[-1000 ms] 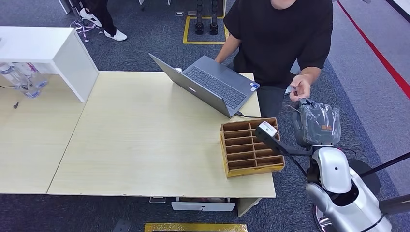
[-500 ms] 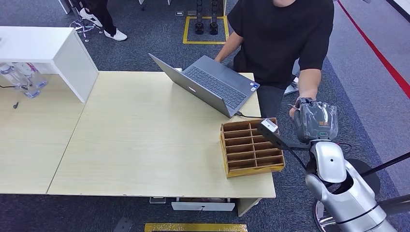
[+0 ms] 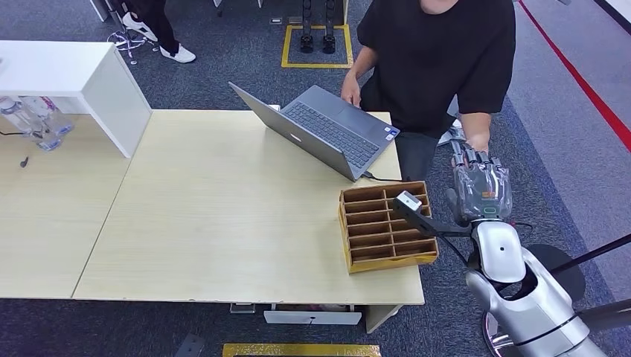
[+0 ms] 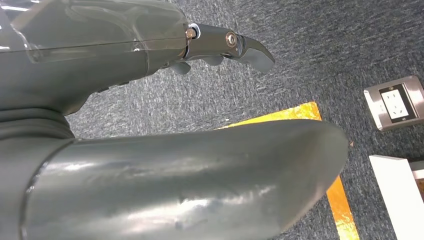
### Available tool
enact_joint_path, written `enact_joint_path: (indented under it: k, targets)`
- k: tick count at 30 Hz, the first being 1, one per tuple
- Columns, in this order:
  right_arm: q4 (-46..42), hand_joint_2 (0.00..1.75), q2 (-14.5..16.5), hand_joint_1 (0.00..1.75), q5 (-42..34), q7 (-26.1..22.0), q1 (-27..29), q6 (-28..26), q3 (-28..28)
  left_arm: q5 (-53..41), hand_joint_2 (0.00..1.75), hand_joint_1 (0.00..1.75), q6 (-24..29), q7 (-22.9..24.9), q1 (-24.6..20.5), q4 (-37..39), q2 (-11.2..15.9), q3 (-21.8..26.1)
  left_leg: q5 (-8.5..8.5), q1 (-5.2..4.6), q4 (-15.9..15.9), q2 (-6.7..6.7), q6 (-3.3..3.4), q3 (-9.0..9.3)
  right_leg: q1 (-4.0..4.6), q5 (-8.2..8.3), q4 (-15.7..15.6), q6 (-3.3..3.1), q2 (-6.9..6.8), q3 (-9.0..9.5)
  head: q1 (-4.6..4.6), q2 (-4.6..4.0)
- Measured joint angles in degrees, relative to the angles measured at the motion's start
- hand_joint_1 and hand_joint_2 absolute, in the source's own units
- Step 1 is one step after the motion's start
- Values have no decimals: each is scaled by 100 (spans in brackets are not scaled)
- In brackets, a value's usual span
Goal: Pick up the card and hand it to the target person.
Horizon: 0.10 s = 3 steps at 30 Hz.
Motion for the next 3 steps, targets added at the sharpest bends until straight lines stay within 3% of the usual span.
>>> enact_joint_path:
  k: [3]
  targets:
    - [36,175,9,0,64,12,5,33,48,-1,0,0,0,0,2,0,0,0,0,0,0,0,0,0,0,0,0,0,0,0,0,0]
